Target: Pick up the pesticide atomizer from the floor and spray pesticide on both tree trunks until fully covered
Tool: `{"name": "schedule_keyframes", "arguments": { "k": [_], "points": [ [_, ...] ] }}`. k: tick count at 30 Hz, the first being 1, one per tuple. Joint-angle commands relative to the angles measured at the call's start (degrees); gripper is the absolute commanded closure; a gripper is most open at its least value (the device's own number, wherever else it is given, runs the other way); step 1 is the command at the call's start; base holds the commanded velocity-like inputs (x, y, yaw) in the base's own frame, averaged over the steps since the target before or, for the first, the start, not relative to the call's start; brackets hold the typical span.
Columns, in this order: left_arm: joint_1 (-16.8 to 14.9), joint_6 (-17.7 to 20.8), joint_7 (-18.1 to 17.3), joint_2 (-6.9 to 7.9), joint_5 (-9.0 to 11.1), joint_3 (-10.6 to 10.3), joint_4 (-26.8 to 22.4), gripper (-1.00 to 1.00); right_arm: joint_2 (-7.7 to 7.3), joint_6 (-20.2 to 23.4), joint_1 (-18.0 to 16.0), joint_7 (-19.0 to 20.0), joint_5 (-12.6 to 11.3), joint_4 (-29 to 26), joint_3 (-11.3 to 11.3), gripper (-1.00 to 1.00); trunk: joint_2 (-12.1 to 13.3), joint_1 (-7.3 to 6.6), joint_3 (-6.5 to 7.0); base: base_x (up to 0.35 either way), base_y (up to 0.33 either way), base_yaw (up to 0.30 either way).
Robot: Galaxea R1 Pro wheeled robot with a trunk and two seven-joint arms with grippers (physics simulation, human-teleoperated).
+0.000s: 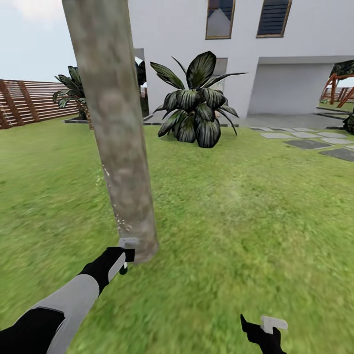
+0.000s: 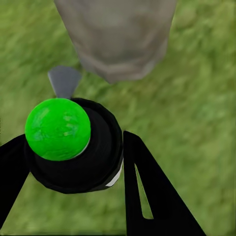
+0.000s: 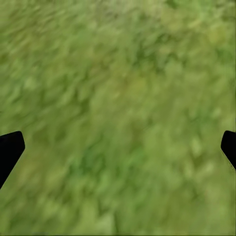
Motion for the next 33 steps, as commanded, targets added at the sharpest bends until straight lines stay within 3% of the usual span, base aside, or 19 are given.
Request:
{"name": "schedule_keyframes", "arguments": {
  "k": [1, 9, 25, 33],
  "points": [
    [0.00, 0.00, 0.00, 0.00, -0.03, -0.01, 0.00, 1.00, 0.00, 0.00, 0.00, 0.00, 0.00, 0.00, 0.00, -1.00, 0.00, 0.00, 0.00, 0.000, -0.271, 0.251],
    [0.00, 0.00, 0.00, 0.00, -0.03, -0.01, 0.00, 1.00, 0.00, 0.00, 0.00, 0.00, 0.00, -0.01, 0.00, -1.00, 0.00, 0.00, 0.00, 0.000, -0.271, 0.070],
    [0.00, 0.00, 0.00, 0.01, -0.03, -0.01, 0.00, 1.00, 0.00, 0.03, 0.00, -0.01, 0.09, 0.00, 0.00, -1.00, 0.00, 0.00, 0.00, 0.057, -0.271, 0.269],
    [0.00, 0.00, 0.00, 0.08, 0.05, -0.01, 0.00, 1.00, 0.01, 0.00, 0.00, 0.02, 0.00, -0.05, 0.00, -1.00, 0.00, 0.00, 0.00, 0.052, -0.131, 0.042]
  ]
}}
